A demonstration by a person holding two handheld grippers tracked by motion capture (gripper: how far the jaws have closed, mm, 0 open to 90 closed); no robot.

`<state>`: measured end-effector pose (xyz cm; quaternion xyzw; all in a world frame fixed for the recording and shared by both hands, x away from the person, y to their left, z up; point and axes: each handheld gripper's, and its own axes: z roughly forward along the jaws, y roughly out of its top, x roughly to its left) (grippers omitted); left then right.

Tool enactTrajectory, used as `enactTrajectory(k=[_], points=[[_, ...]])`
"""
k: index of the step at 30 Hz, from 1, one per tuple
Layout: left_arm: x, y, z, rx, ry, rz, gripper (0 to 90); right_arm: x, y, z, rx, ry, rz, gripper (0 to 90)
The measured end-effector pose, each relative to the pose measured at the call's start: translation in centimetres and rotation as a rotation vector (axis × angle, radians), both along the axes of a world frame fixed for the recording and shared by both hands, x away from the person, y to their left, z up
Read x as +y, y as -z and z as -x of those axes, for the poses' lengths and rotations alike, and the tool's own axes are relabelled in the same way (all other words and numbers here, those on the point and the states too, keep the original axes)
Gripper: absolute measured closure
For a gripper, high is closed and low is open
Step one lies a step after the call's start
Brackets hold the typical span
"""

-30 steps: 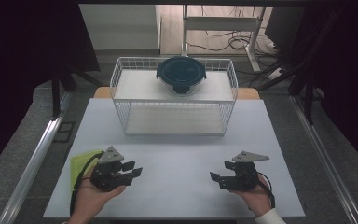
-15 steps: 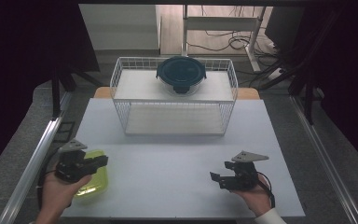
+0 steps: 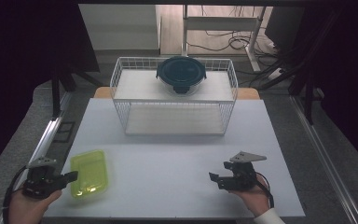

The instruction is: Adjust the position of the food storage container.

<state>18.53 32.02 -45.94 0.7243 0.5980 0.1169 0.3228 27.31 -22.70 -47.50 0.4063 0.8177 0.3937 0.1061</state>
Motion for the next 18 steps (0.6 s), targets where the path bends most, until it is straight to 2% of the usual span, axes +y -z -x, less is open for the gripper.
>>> enactTrajectory(k=[5,7,10,13,18], points=[[1.4,1.7,0.7,0.085,-0.029,-0.061,90.0,0.0,0.0,0.0,-0.002,0.002,0.001,24.7],[1.7,2.5,0.9,0.111,-0.04,-0.067,90.0,0.0,0.1,-0.1,0.002,0.002,0.001,24.8],[1.8,3.5,1.0,0.128,-0.051,-0.079,90.0,0.0,0.1,0.0,-0.001,-0.002,-0.004,24.7],[1.3,4.4,1.1,0.149,-0.034,-0.078,90.0,0.1,0.0,0.0,-0.012,-0.001,-0.003,24.7],[0.5,4.8,1.1,0.166,-0.003,-0.076,90.0,0.1,0.0,0.0,-0.014,0.005,0.0,24.8]])
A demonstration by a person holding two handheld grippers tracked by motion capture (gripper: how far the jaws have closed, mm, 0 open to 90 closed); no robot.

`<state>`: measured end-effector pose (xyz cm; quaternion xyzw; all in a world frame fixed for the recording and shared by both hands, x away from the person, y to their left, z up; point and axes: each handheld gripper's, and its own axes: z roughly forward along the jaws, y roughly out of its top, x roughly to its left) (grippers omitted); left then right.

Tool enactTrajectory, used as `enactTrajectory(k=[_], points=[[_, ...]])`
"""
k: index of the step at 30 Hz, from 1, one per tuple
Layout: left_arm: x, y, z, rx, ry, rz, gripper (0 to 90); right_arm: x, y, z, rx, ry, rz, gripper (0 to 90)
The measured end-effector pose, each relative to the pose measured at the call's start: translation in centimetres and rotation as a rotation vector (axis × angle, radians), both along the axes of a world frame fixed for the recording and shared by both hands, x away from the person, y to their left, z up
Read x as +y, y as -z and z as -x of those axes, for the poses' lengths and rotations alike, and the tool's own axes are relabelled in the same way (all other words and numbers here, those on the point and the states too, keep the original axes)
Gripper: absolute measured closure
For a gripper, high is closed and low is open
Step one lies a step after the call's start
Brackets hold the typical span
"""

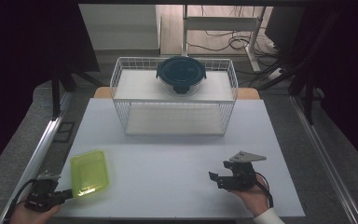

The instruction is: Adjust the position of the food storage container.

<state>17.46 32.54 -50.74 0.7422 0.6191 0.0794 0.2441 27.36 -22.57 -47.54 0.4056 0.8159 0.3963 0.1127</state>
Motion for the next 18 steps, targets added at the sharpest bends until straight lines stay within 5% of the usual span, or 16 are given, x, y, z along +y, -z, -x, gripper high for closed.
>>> enactTrajectory(k=[18], points=[[-6.3,0.6,-1.7,0.004,0.144,0.035,90.0,-0.1,0.1,-0.1,0.013,-0.003,-0.002,24.7]])
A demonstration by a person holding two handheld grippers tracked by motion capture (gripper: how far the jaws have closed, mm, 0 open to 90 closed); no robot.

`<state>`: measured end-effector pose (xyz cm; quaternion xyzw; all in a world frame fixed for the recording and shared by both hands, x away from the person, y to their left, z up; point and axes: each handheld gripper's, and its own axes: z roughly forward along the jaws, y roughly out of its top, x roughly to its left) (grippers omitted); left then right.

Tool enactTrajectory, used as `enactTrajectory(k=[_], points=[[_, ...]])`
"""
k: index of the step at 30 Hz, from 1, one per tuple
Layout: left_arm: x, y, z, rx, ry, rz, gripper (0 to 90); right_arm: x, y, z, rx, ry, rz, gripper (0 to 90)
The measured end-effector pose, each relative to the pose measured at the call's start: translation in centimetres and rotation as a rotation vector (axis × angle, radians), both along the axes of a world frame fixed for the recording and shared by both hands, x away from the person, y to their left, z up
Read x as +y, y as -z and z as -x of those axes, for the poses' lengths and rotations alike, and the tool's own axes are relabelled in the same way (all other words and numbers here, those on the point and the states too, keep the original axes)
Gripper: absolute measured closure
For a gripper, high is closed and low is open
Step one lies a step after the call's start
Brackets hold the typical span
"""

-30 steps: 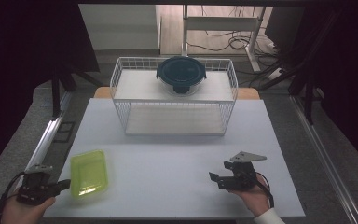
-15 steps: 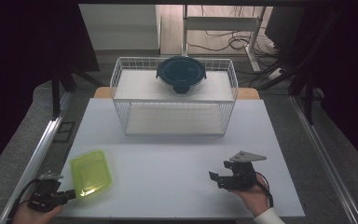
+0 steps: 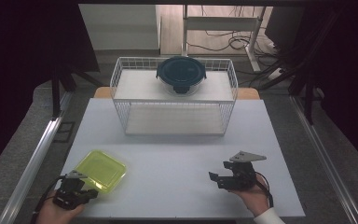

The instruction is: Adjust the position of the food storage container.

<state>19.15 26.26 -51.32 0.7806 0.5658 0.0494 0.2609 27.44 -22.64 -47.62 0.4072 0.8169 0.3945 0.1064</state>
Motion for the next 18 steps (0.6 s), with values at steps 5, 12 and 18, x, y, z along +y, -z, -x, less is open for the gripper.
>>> enactTrajectory(k=[5,12,18], points=[[-1.3,0.2,-0.6,0.007,0.039,0.007,90.0,0.0,0.1,-0.1,0.005,0.003,0.001,24.7],[-2.7,0.1,-1.4,0.0,0.066,0.002,90.0,0.1,0.0,0.0,0.003,-0.011,-0.002,24.7],[-3.7,-0.1,-2.3,-0.003,0.094,0.002,90.0,0.1,0.0,0.1,0.002,-0.013,0.001,24.7]])
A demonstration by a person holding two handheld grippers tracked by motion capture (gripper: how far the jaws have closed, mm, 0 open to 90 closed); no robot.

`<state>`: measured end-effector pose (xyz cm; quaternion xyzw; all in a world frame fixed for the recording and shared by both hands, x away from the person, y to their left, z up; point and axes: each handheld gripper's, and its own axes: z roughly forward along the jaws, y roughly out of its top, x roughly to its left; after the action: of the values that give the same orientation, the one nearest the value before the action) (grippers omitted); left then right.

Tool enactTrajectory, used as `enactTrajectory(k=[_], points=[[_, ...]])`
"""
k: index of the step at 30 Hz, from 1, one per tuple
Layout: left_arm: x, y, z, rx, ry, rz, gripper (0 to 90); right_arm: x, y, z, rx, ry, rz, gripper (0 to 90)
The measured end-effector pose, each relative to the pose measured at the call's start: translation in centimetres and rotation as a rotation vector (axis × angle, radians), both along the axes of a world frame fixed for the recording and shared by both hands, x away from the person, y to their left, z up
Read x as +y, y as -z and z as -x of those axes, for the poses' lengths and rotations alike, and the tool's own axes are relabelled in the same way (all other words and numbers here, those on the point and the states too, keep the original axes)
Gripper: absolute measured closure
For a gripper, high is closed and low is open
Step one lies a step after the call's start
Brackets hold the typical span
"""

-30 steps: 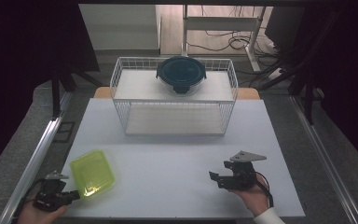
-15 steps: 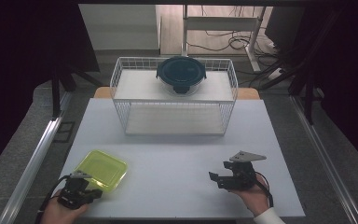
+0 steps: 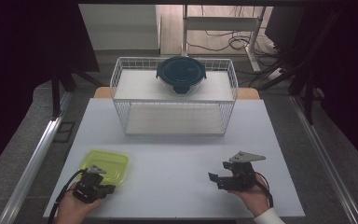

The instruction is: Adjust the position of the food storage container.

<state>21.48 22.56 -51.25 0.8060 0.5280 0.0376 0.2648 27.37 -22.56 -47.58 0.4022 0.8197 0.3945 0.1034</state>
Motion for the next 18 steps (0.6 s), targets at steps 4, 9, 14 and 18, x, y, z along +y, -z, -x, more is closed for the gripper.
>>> enactTrajectory(k=[4,9,14,18], points=[[-0.3,0.0,-0.3,-0.001,0.0,0.004,90.0,0.0,-0.1,0.0,0.003,-0.003,0.0,24.7],[0.4,-0.1,0.4,-0.004,-0.003,0.007,90.0,0.0,0.0,0.0,0.005,-0.002,0.004,24.7],[2.8,-0.5,1.7,-0.008,-0.051,0.003,90.0,0.1,-0.2,0.2,0.0,-0.004,0.005,24.7],[5.6,-1.8,1.8,-0.04,-0.127,0.025,90.0,0.3,-0.1,0.2,-0.002,-0.012,0.011,24.7]])
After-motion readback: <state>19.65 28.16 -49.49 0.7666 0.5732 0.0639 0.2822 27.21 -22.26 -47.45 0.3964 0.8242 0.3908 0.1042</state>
